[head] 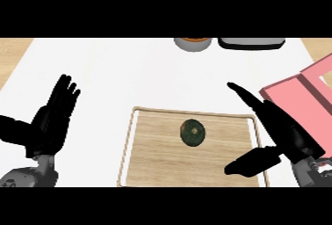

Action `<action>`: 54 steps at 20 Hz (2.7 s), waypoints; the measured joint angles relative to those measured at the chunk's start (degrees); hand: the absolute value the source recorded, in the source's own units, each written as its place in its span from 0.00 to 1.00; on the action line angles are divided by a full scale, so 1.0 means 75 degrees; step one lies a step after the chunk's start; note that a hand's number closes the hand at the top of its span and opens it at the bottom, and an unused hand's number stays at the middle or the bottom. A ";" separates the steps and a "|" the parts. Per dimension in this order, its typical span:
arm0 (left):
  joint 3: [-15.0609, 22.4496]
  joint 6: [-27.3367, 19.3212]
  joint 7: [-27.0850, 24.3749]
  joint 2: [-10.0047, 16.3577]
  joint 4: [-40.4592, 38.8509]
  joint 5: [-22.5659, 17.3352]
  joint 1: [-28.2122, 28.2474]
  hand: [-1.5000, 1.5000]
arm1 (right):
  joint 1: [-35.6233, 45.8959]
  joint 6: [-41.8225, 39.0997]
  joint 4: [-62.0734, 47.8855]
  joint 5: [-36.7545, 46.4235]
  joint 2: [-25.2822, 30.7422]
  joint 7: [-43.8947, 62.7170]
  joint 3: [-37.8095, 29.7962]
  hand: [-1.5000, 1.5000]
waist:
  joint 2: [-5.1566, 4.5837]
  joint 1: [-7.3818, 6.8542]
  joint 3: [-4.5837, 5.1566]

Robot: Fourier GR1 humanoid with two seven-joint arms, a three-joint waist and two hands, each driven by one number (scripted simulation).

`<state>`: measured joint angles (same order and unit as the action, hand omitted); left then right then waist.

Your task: Pick the squash from the tray and place it in the cardboard box

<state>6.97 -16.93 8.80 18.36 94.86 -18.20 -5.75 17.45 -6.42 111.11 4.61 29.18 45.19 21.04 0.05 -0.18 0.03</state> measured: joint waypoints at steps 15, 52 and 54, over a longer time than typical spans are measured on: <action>-0.0515 0.0528 0.0220 -0.0483 0.0043 0.0521 0.0077 0.50 | -0.0371 -0.0188 -0.1027 0.1955 -0.1913 -0.0521 0.0177 0.00 | -0.0004 0.0013 -0.0005; -0.1325 0.1373 0.0656 -0.1360 0.0275 0.1346 0.0061 0.50 | -0.0304 -0.0659 -0.3529 0.4119 -0.3817 -0.2001 -0.0517 0.00 | -0.0005 0.0005 -0.0004; -0.1378 0.1379 0.0597 -0.1401 0.0284 0.1384 0.0077 0.50 | -0.0313 -0.0689 -0.3643 0.4166 -0.3832 -0.2140 -0.0600 0.00 | -0.0004 0.0008 -0.0004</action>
<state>-3.36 -6.59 13.28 7.85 96.99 -7.82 -5.18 15.10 -11.59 83.78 35.85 0.44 29.14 16.54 0.02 -0.12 0.00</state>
